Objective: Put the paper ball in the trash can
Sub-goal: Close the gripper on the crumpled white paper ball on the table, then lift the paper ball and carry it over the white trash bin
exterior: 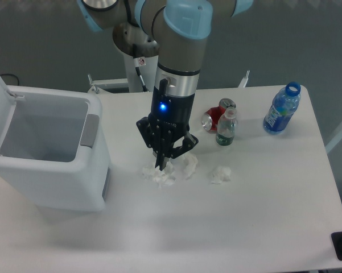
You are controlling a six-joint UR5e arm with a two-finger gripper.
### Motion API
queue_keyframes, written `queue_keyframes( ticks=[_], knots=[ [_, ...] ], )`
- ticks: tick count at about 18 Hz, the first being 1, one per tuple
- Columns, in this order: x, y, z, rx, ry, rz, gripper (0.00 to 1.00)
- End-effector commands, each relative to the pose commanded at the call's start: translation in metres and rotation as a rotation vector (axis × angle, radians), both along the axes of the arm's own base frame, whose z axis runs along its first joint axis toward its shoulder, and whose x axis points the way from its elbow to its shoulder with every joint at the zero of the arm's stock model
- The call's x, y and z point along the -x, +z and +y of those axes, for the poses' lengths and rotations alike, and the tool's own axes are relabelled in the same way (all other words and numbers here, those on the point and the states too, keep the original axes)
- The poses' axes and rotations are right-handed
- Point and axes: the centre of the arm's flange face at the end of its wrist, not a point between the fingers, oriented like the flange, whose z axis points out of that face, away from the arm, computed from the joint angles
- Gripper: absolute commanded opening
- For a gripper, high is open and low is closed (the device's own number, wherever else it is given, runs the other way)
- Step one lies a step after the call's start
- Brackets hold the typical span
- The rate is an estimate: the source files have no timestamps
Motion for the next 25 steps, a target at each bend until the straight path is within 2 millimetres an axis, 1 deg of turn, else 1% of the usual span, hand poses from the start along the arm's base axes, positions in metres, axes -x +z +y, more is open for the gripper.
queue_keyframes(
  ticks=[10,13,16,19,21,24,25],
  knots=[
    [0.004,0.006,0.0,-0.013,0.018,-0.004,0.0],
    [0.006,0.011,0.0,-0.023,0.07,-0.026,0.0],
    [0.014,0.015,-0.006,-0.03,0.103,-0.031,0.0],
    [0.013,0.022,-0.005,-0.045,0.163,-0.06,0.0],
    [0.009,0.031,-0.008,-0.06,0.2,-0.072,0.0],
    [-0.003,0.056,-0.016,-0.103,0.261,-0.09,0.0],
    [-0.011,0.063,-0.017,-0.122,0.271,-0.108,0.0]
  ],
)
